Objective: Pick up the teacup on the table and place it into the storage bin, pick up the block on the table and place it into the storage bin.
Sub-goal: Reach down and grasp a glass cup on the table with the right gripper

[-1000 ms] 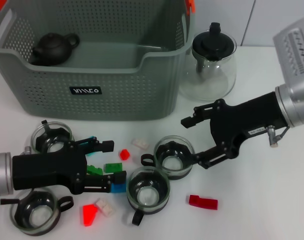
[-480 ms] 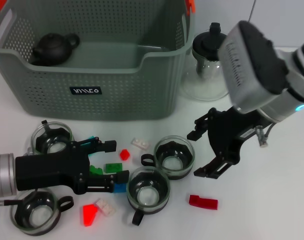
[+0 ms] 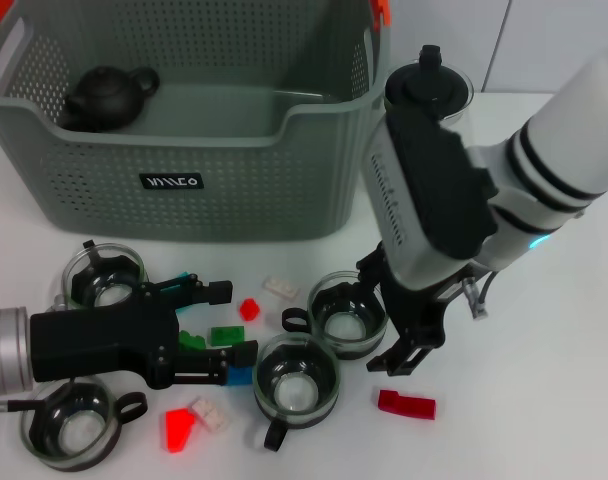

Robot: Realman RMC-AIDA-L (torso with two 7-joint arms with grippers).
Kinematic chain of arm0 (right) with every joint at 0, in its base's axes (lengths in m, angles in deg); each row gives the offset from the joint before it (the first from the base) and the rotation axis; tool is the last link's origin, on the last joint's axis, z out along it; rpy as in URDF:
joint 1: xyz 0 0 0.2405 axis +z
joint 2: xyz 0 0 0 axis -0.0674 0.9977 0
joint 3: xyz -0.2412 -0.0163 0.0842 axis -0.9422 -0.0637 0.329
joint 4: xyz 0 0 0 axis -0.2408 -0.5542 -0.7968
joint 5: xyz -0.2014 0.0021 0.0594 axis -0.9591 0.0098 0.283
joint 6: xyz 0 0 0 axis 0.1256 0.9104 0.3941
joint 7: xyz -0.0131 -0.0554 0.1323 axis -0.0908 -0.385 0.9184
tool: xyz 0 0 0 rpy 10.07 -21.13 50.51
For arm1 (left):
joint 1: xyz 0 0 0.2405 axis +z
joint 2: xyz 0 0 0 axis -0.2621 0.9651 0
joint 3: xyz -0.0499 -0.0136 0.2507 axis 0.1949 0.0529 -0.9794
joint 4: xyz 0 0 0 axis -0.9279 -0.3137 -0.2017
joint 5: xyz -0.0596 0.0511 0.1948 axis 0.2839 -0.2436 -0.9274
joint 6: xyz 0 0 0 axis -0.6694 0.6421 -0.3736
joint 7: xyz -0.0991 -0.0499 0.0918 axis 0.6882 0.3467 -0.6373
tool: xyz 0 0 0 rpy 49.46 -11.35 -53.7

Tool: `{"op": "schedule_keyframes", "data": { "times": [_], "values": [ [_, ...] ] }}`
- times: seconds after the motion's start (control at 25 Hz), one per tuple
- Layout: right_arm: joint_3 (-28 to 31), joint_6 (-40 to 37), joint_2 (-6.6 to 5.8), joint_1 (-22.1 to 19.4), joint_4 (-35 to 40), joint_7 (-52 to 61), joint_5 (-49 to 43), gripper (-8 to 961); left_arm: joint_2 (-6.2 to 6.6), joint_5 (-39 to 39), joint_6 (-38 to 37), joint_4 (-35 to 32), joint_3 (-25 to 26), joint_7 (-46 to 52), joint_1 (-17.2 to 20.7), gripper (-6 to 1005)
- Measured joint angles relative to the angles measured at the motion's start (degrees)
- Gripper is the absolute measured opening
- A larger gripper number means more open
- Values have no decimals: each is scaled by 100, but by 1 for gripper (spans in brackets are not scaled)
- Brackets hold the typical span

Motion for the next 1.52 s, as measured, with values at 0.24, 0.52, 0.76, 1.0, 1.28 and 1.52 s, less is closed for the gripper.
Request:
{"op": "schedule_keyframes", "data": {
  "times": [0.24,0.52,0.76,1.0,1.28,1.52],
  "values": [
    [-612,378,16,11,-68,141,-3,865,0,0,0,0,0,-3,6,915],
    [-1140,844,16,12,-279,180,4,865,-7,-1,-1,0,0,-3,34,915],
    [-1420,1157,25,21,-375,180,14,865,-9,-1,-1,0,0,-3,45,915],
    [-1494,1295,25,35,-487,204,14,841,-16,-1,-1,0,0,-3,55,915],
    [-1621,1550,25,88,-659,315,-3,767,-18,-1,-1,0,-1,-3,55,915],
    [-1649,1566,25,78,-608,385,0,500,-18,-1,-1,0,-1,-3,55,914]
  ]
}}
